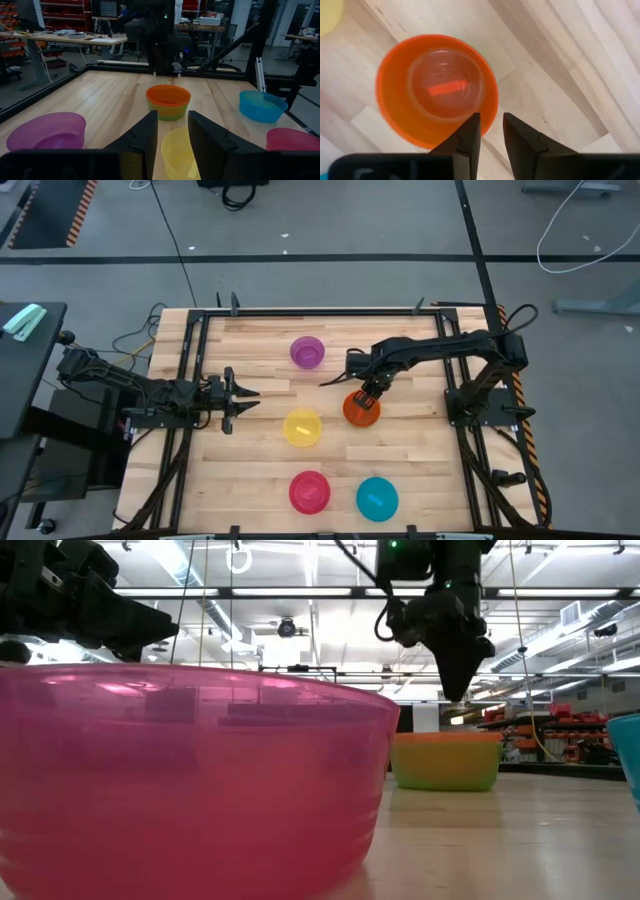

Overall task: Nest bowls inside each other
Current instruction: Stack the violet bowl on top of the yellow bowl

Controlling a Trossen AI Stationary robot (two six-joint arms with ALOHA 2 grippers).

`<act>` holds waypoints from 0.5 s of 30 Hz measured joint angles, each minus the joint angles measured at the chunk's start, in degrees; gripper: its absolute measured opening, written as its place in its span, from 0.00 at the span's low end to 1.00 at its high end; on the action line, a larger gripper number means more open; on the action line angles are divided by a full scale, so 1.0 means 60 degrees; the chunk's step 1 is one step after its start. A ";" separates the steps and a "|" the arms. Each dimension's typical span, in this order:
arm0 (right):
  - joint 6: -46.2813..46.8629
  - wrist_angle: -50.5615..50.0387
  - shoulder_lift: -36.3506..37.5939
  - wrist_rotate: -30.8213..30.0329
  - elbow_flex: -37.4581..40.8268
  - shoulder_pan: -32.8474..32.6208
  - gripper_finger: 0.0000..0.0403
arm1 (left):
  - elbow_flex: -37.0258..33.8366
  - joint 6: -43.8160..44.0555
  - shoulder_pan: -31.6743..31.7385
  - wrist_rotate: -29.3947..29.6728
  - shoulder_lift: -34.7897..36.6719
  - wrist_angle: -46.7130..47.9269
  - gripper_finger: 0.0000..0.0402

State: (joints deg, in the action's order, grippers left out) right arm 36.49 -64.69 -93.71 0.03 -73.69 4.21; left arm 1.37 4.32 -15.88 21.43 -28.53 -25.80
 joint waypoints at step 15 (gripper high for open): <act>0.1465 -0.0550 0.1417 -0.0920 0.0000 -0.1286 0.23 | 0.0000 0.0185 0.0000 0.0003 0.0000 0.0211 0.29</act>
State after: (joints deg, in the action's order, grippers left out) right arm 45.28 -67.99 -85.21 -5.49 -73.69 -3.51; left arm 1.37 5.43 -15.88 21.45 -28.53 -24.53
